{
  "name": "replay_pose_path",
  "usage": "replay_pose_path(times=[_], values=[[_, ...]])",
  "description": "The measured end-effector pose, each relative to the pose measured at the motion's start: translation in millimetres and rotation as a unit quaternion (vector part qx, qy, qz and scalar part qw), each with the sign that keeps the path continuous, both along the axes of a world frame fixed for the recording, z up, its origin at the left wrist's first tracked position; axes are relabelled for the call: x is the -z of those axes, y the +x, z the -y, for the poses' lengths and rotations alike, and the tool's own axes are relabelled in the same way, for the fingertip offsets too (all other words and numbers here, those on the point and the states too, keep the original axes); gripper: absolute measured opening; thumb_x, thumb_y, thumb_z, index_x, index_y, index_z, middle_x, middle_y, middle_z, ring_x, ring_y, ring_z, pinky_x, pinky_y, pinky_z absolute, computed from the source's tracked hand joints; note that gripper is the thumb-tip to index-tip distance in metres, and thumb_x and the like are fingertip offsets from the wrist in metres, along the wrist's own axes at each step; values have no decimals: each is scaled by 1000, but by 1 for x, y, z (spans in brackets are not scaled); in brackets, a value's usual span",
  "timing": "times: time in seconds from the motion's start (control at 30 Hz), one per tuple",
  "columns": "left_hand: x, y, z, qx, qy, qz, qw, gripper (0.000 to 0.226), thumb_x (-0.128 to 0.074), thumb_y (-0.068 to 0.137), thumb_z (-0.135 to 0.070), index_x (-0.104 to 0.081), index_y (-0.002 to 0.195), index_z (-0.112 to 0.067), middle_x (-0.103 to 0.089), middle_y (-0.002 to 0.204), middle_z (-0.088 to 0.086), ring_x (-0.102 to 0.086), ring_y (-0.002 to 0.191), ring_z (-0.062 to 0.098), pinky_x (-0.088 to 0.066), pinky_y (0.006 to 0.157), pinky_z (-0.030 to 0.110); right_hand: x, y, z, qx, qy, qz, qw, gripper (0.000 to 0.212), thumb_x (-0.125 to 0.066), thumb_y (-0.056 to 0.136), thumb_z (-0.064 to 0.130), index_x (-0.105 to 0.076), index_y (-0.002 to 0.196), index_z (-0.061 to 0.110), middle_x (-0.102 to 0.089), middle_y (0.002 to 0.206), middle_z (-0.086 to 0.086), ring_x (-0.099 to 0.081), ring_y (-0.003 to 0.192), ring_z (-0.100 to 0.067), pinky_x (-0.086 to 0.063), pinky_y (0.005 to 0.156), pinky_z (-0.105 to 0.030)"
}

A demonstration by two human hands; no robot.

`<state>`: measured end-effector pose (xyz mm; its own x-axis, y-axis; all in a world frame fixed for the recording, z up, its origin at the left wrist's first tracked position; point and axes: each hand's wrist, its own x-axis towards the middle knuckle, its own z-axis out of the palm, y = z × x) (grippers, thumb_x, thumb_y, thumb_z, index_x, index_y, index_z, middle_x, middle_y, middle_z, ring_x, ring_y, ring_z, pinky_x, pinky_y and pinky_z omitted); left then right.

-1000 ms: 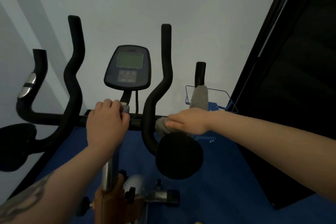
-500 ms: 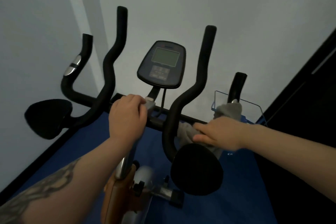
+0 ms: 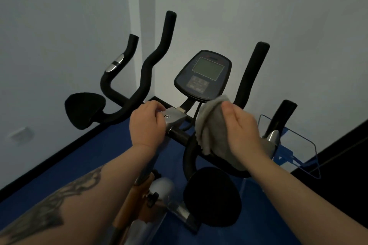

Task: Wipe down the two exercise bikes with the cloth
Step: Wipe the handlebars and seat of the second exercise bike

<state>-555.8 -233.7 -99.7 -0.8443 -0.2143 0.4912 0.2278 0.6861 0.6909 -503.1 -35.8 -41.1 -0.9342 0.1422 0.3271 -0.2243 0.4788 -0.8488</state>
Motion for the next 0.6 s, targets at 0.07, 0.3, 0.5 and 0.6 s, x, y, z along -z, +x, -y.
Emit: replay_pose_path(times=[0.07, 0.3, 0.5, 0.6], values=[[-1, -1, 0, -8, 39, 8, 999, 17, -51, 85, -5, -66, 83, -14, -63, 77, -3, -57, 73, 16, -48, 68, 37, -4, -6, 22, -63, 21, 35, 997, 43, -29, 103, 46, -65, 87, 30, -63, 78, 15, -57, 82, 7, -43, 92, -18], [-1, -1, 3, -1, 95, 10, 995, 21, -48, 86, -2, -65, 80, -14, -61, 75, -6, -57, 71, 15, -50, 71, 43, 7, -18, 37, -134, 469, 28, 872, 31, -36, 103, 36, -51, 129, 31, -66, 118, 10, -54, 119, -7, 24, 112, -32], [0, -3, 5, 1, 154, 22, 988, 23, -47, 88, -1, -65, 82, -14, -64, 77, -3, -59, 74, 20, -50, 76, 49, 17, -26, 70, -184, 747, 70, 636, 41, -55, 94, 30, -50, 133, 21, -54, 129, -4, -48, 122, -27, -15, 114, -48], [0, -3, 6, 12, 154, 12, 988, 22, -49, 84, 2, -65, 77, -12, -63, 74, -3, -57, 72, 19, -49, 75, 49, 9, -38, 80, -185, 724, 118, 654, 30, -52, 96, 28, -49, 125, 23, -58, 117, -2, -53, 94, -21, -34, 92, -42]])
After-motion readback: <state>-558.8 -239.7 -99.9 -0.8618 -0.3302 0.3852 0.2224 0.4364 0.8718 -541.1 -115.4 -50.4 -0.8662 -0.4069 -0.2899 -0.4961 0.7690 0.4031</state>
